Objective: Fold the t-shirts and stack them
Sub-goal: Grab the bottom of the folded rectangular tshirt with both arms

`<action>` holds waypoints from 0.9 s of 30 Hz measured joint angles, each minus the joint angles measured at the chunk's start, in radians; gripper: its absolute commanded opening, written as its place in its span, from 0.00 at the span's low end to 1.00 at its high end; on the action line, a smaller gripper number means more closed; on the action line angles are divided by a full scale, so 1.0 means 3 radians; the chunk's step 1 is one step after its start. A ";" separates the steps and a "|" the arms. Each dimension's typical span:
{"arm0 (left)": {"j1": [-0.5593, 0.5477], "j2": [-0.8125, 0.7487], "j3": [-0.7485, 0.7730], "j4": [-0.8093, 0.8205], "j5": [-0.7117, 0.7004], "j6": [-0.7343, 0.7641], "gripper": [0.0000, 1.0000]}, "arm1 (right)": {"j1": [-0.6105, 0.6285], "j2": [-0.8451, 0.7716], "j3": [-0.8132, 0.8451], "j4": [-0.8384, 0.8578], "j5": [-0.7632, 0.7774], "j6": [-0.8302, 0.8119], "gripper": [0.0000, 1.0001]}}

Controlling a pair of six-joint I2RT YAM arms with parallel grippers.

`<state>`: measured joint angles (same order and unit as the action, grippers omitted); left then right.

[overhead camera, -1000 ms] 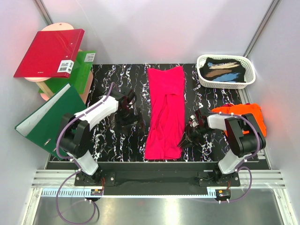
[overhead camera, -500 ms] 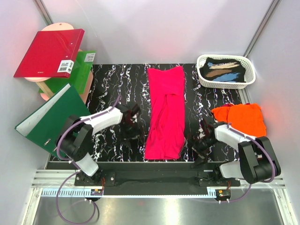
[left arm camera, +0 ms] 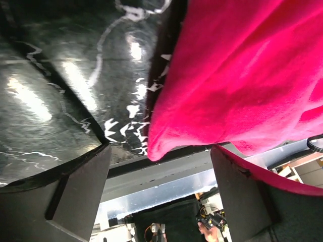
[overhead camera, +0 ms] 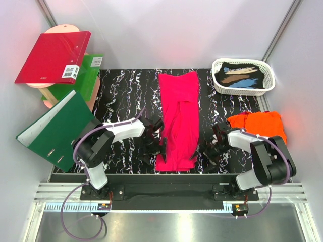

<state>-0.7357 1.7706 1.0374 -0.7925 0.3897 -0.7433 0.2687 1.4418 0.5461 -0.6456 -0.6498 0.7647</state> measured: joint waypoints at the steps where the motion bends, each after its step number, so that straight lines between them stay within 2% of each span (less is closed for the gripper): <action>1: -0.0010 0.0013 0.0006 -0.0003 0.0020 -0.0004 0.87 | 0.0000 0.0053 0.0050 0.0014 -0.0005 0.0005 1.00; 8: -0.0015 0.0103 0.0062 -0.0038 0.0122 -0.0024 0.86 | 0.0000 0.0287 0.0476 0.0113 -0.0019 -0.0011 1.00; 17: -0.0018 0.0179 0.0098 -0.0084 0.0175 -0.0084 0.78 | -0.0001 0.0754 0.0666 0.0060 -0.0244 -0.0282 1.00; 18: -0.0018 0.0193 0.0104 -0.0090 0.0186 -0.0093 0.75 | -0.0001 0.0795 0.0721 -0.0006 -0.0257 -0.0331 0.99; 19: -0.0018 0.0207 0.0113 -0.0100 0.0191 -0.0104 0.63 | -0.0001 0.0832 0.0764 -0.0055 -0.0263 -0.0383 0.99; 21: -0.0019 0.0239 0.0130 -0.0109 0.0196 -0.0116 0.46 | -0.0001 0.0876 0.0823 -0.0128 -0.0272 -0.0453 0.95; 22: -0.0020 0.0261 0.0140 -0.0111 0.0200 -0.0144 0.37 | -0.0001 0.0891 0.0841 -0.0158 -0.0282 -0.0479 0.90; 23: -0.0023 0.0282 0.0148 -0.0098 0.0200 -0.0144 0.16 | -0.0001 0.0912 0.0860 -0.0186 -0.0299 -0.0507 0.84; 24: -0.0024 0.0309 0.0159 -0.0095 0.0200 -0.0145 0.07 | -0.0001 0.0938 0.0885 -0.0203 -0.0337 -0.0537 0.70; 25: -0.0028 0.0338 0.0173 -0.0088 0.0195 -0.0117 0.00 | -0.0001 0.0971 0.0917 -0.0220 -0.0385 -0.0577 0.61; 26: -0.0029 0.0360 0.0184 -0.0075 0.0200 -0.0142 0.00 | -0.0003 0.1019 0.0955 -0.0233 -0.0449 -0.0617 0.53; 27: -0.0029 0.0384 0.0207 -0.0086 0.0215 -0.0134 0.00 | -0.0004 0.1063 0.0998 -0.0254 -0.0526 -0.0661 0.36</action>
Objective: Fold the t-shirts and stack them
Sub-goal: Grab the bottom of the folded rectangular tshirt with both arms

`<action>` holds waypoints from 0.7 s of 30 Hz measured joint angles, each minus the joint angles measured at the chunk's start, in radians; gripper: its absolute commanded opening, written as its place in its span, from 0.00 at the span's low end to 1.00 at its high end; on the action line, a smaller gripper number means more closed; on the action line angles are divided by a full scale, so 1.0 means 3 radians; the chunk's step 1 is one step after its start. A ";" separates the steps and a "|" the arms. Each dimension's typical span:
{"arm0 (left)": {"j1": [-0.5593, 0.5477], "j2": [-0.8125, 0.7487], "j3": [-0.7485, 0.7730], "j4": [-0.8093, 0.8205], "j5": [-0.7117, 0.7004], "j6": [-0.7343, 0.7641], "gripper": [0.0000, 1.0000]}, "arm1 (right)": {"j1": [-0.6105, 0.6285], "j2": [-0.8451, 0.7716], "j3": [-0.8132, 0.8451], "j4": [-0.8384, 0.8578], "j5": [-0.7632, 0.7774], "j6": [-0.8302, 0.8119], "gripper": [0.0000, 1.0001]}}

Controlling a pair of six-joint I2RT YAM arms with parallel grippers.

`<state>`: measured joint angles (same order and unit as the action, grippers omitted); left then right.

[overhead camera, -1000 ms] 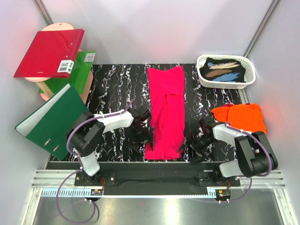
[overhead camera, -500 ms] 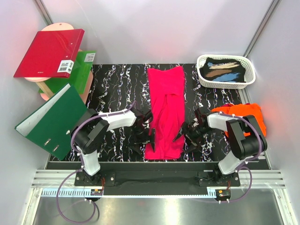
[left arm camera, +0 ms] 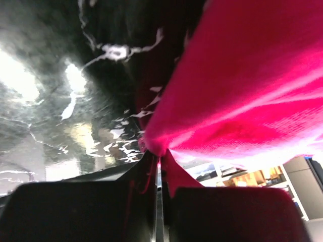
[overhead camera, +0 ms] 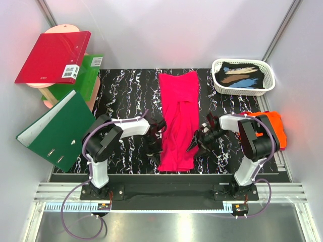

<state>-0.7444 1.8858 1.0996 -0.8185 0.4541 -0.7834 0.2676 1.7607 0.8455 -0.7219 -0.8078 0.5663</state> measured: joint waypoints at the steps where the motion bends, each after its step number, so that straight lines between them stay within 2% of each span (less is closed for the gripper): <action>1: 0.0000 0.0006 0.0018 -0.0004 0.0004 -0.0004 0.00 | -0.0001 0.0055 0.0047 -0.0011 -0.0095 -0.0052 0.30; 7: 0.0020 0.0011 0.0216 -0.0047 -0.0074 0.0009 0.00 | -0.0001 0.0306 0.0313 -0.0209 -0.0492 -0.0327 0.00; 15: 0.0191 0.0011 0.0683 -0.0215 -0.0117 0.0045 0.00 | 0.0000 0.0445 0.0871 -0.0889 -0.0510 -0.0532 0.00; 21: 0.0229 0.0008 0.0816 -0.0276 -0.0121 0.0106 0.00 | 0.0000 0.0455 0.0989 -0.1111 -0.0473 -0.0657 0.00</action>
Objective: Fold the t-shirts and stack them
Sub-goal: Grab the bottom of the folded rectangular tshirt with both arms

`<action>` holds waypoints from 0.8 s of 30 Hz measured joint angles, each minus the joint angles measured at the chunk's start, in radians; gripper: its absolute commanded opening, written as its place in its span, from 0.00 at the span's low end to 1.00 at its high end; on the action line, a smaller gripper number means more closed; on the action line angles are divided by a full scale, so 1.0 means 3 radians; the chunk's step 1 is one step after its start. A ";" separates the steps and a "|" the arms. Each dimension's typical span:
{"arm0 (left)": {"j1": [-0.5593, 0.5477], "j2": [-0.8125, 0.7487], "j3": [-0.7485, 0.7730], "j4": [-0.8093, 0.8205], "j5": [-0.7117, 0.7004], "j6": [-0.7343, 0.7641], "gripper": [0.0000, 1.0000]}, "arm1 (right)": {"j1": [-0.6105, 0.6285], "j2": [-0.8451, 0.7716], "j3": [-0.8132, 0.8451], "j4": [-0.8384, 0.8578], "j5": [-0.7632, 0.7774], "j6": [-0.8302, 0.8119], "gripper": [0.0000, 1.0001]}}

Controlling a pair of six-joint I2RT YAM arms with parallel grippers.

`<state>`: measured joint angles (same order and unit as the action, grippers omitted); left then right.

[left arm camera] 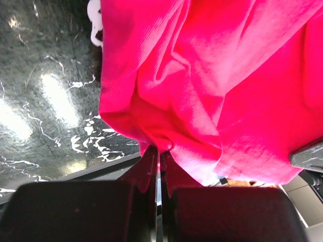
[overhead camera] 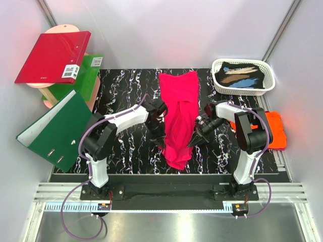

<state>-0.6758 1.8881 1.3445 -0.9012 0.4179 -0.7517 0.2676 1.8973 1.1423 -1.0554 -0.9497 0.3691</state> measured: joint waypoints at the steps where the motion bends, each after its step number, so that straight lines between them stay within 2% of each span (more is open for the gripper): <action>1: 0.0005 0.0000 0.0000 -0.0014 0.0001 0.0010 0.00 | 0.0000 0.0014 0.0001 -0.0039 0.0027 -0.0025 0.00; 3: 0.0015 0.0000 0.0006 -0.0066 0.0010 0.0038 0.00 | 0.0000 0.0056 0.0022 -0.0123 0.0098 -0.0058 0.02; 6: 0.0053 0.0000 0.0017 -0.0141 0.0028 0.0078 0.00 | 0.0000 0.0148 0.0122 -0.0228 0.0237 -0.0081 0.33; 7: 0.0066 0.0000 0.0025 -0.0184 0.0032 0.0094 0.00 | 0.0000 0.0179 0.0173 -0.0268 0.0286 -0.0095 0.52; 9: 0.0081 0.0000 0.0046 -0.0264 0.0042 0.0142 0.00 | 0.0000 0.0239 0.0285 -0.0364 0.0385 -0.0142 0.61; 10: 0.0092 0.0000 0.0052 -0.0306 0.0056 0.0177 0.00 | 0.0000 0.0263 0.0340 -0.0415 0.0443 -0.0184 0.70; 14: 0.0099 0.0020 0.0010 -0.0431 0.0104 0.0305 0.00 | 0.0000 0.0280 0.0411 -0.0549 0.0651 -0.0284 0.76; 17: 0.0099 0.0020 -0.0153 -0.0458 0.0122 0.0379 0.00 | 0.0000 0.0263 0.0326 -0.0559 0.0729 -0.0285 0.76; 24: 0.0098 0.0024 -0.0593 -0.0448 0.0146 0.0478 0.00 | 0.0000 -0.0052 -0.0416 -0.0272 0.0730 -0.0170 0.76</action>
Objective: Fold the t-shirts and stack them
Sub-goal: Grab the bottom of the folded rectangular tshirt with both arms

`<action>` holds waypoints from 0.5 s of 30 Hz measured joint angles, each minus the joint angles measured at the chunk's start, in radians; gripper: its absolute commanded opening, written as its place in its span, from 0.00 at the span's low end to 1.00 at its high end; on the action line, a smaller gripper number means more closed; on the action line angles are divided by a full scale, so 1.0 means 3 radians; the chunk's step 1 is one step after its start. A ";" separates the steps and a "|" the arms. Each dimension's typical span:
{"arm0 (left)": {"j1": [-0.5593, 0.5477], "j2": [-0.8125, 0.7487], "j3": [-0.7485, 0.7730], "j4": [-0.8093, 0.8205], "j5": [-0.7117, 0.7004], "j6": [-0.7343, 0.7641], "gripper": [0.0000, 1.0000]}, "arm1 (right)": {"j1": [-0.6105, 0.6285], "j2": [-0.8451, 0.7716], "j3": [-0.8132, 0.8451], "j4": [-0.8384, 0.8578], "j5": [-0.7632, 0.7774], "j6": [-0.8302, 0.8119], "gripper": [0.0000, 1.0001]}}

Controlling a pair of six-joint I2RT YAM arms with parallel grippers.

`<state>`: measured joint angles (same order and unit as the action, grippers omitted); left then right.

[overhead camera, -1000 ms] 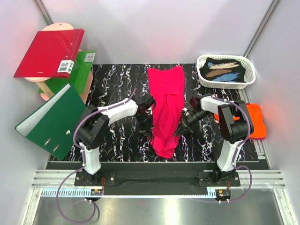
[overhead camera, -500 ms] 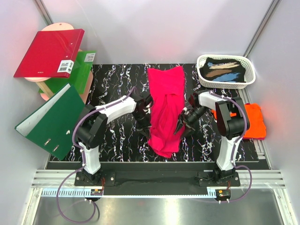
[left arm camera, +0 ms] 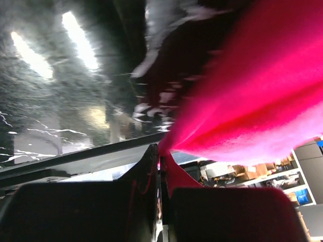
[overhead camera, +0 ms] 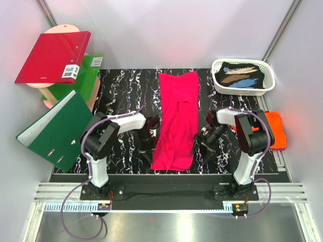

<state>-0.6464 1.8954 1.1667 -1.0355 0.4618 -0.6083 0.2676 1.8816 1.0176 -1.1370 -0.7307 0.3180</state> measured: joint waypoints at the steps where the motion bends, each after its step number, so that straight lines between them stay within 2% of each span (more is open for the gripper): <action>1: 0.0000 0.0000 -0.0057 0.0011 0.0000 0.0008 0.00 | 0.0000 -0.0053 -0.0080 0.0038 -0.0013 0.0032 0.76; 7: -0.0010 0.0003 -0.0237 0.0111 0.0000 0.0008 0.00 | 0.0001 -0.0392 -0.0491 0.0510 -0.0072 0.0327 0.76; 8: -0.0018 0.0004 -0.0237 0.0130 0.0001 0.0008 0.06 | 0.0003 -0.0459 -0.0565 0.0599 -0.0072 0.0413 0.76; 10: -0.0033 0.0014 -0.0233 0.0163 0.0008 0.0005 0.29 | 0.0004 -0.0595 -0.0706 0.0792 -0.0067 0.0582 0.77; 12: -0.0052 0.0045 -0.0223 0.0189 0.0018 0.0008 0.72 | 0.0004 -0.0759 -0.0851 0.1026 -0.0061 0.0779 0.77; 13: -0.0061 0.0066 -0.0209 0.0197 0.0023 0.0009 0.81 | 0.0006 -0.0844 -0.0923 0.1153 -0.0052 0.0875 0.77; 15: -0.0076 0.0103 -0.0146 0.0159 0.0093 -0.0014 0.91 | 0.0009 -0.1078 -0.1129 0.1517 -0.0033 0.1114 0.77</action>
<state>-0.6693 1.9263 1.1229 -0.9878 0.4896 -0.6125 0.2703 1.5581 0.6788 -0.6819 -0.7406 0.6521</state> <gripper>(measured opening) 0.746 0.764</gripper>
